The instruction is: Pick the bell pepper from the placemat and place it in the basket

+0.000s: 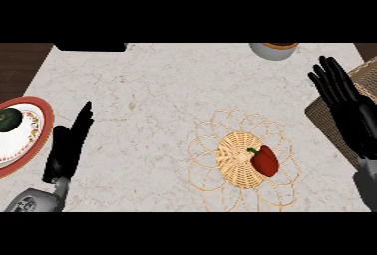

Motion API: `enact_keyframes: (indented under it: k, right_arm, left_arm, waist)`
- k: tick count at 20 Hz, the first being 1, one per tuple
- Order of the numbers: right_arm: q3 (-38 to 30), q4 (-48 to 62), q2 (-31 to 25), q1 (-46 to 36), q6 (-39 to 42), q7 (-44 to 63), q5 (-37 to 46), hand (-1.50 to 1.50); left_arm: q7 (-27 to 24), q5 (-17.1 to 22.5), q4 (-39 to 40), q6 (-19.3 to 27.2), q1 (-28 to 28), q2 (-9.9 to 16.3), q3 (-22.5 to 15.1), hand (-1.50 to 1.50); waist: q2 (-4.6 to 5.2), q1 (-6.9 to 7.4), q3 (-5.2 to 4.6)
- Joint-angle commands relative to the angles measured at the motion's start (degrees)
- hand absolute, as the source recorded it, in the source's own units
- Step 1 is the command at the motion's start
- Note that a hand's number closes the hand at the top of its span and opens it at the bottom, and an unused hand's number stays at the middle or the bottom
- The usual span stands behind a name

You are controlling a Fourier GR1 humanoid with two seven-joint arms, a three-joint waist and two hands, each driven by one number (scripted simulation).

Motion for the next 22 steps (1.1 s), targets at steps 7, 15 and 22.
enact_keyframes:
  k: [7,15,22]
  right_arm:
    - [10.88,-1.52,-0.40,-19.25,29.20,-10.39,-1.95,1.50]
    - [24.37,-7.09,6.03,-6.11,30.50,-34.91,23.18,-1.50]
    - [20.03,-18.43,-3.66,-8.42,33.94,-12.11,20.05,-1.50]
  left_arm:
    - [-1.05,3.25,-1.18,-4.96,-5.33,-0.83,1.31,0.00]
    - [-5.04,8.34,6.81,-9.27,-4.09,0.43,9.04,0.00]
    - [-3.04,9.58,3.66,-13.21,-1.86,3.05,11.87,0.00]
  waist:
    - [0.58,6.13,-0.99]
    - [0.09,-1.91,-0.96]
    - [-0.53,-2.53,-1.13]
